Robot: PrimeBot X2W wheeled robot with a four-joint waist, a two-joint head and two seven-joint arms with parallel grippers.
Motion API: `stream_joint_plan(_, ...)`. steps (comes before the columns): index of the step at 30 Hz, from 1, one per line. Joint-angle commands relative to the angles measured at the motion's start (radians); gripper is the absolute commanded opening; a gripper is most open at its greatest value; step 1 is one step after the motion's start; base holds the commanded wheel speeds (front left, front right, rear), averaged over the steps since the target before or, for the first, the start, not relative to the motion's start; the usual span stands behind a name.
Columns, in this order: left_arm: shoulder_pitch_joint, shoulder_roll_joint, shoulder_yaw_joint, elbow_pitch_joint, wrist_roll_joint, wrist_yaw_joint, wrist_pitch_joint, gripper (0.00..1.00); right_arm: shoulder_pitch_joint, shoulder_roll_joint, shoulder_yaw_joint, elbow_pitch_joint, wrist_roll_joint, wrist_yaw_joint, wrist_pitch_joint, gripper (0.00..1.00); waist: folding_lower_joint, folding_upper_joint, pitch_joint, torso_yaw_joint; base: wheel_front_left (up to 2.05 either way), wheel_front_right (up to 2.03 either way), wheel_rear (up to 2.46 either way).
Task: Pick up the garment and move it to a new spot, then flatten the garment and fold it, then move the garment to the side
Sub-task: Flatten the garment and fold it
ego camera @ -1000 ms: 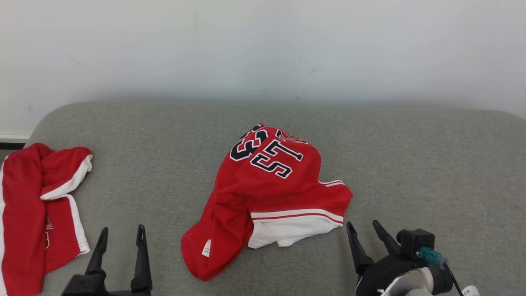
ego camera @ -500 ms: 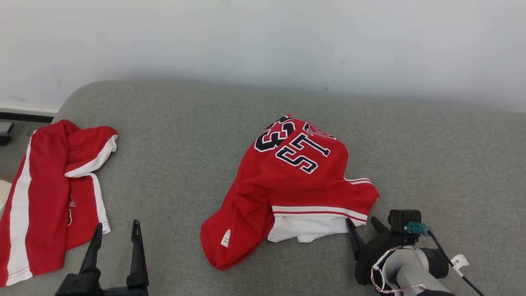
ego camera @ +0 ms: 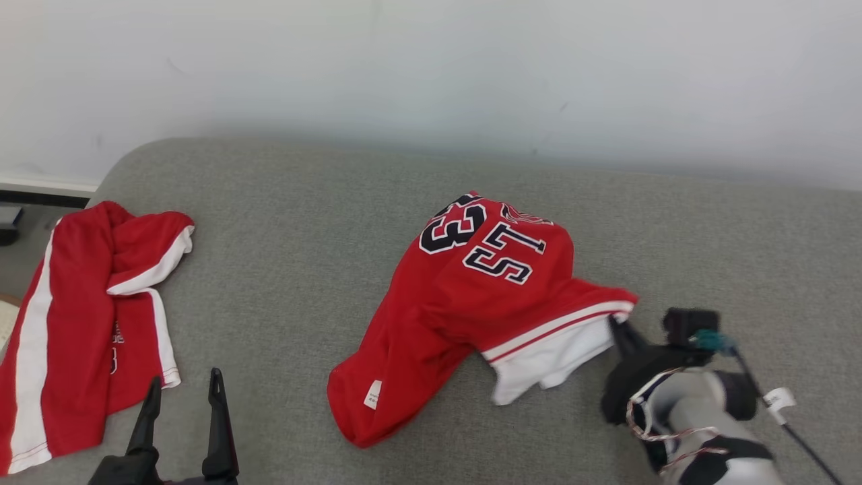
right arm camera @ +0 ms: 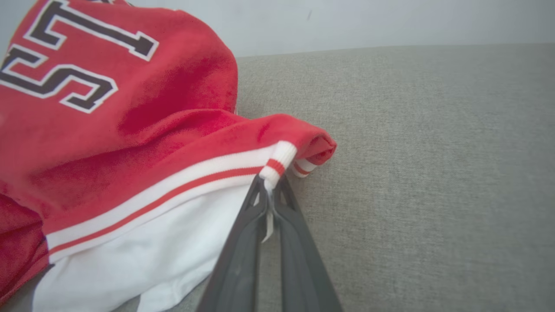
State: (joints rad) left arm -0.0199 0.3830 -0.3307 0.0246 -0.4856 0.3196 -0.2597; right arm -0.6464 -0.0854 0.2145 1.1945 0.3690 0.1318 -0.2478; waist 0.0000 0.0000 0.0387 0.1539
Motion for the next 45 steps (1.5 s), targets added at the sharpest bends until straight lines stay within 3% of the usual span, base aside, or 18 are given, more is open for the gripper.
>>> stream_joint_plan(1, 0.015, -0.006, 0.001, 0.004, 0.000, 0.000, -0.006, 1.00, -0.006, -0.031, -0.011, -0.005, 0.011, -0.002, -0.009, 0.00, 0.0000, 0.0000, -0.010, -0.017, 0.00, 0.00, 0.00)
stream_joint_plan(11, 0.036, -0.032, 0.007, 0.023, 0.007, -0.018, -0.004, 1.00, 0.010, -0.238, -0.071, -0.115, 0.080, -0.002, 0.024, 0.00, 0.0000, 0.0000, -0.006, -0.073, 0.00, 0.00, 0.00)
stream_joint_plan(14, 0.039, -0.043, 0.015, 0.029, 0.012, -0.025, -0.004, 1.00, 0.056, -0.259, -0.081, -0.175, 0.111, -0.002, 0.066, 0.00, 0.0000, 0.0000, -0.004, -0.087, 0.00, 0.00, 0.00)
stream_joint_plan(17, 0.040, -0.052, 0.015, 0.035, 0.016, -0.029, -0.004, 1.00, 0.104, -0.236, -0.085, -0.257, 0.166, -0.002, 0.126, 0.00, 0.0000, 0.0000, -0.002, -0.099, 0.00, 0.00, 0.00)
stream_joint_plan(18, 0.037, -0.052, 0.013, 0.041, 0.018, -0.036, -0.004, 1.00, 0.122, -0.251, -0.082, -0.274, 0.162, -0.002, 0.139, 0.13, 0.0000, 0.0000, -0.002, -0.101, 0.00, 0.00, 0.00)
stream_joint_plan(19, 0.033, -0.053, 0.010, 0.047, 0.019, -0.040, -0.004, 1.00, 0.141, -0.263, -0.084, -0.291, 0.157, -0.002, 0.145, 0.47, 0.0000, 0.0000, -0.003, -0.102, 0.00, 0.00, 0.00)
stream_joint_plan(20, 0.029, -0.056, 0.009, 0.050, 0.020, -0.045, -0.004, 1.00, 0.154, -0.266, -0.092, -0.304, 0.156, -0.002, 0.147, 1.00, 0.0000, 0.0000, -0.004, -0.102, 0.00, 0.00, 0.00)
stream_joint_plan(27, 0.017, -0.061, 0.006, 0.071, 0.023, -0.056, -0.004, 1.00, 0.192, -0.249, -0.171, -0.440, 0.050, -0.002, 0.032, 1.00, 0.0000, 0.0000, -0.011, -0.109, 0.00, 0.00, 0.00)
stream_joint_plan(32, 0.014, -0.067, -0.004, 0.083, 0.019, -0.064, -0.003, 1.00, 0.258, -0.185, -0.245, -0.607, -0.042, -0.002, 0.001, 1.00, 0.0000, 0.0000, -0.015, -0.118, 0.00, 0.00, 0.00)
stream_joint_plan(39, -0.002, -0.075, -0.019, 0.085, 0.022, -0.063, 0.001, 1.00, 0.418, -0.068, -0.312, -0.818, -0.151, -0.002, 0.033, 1.00, 0.0000, 0.0000, -0.014, -0.129, 0.00, 0.00, 0.00)
stream_joint_plan(45, -0.016, -0.077, -0.018, 0.098, 0.017, -0.076, -0.001, 1.00, 0.482, -0.034, -0.363, -0.849, -0.193, -0.002, 0.105, 1.00, 0.0000, 0.0000, 0.003, -0.135, 0.00, 0.00, 0.00)
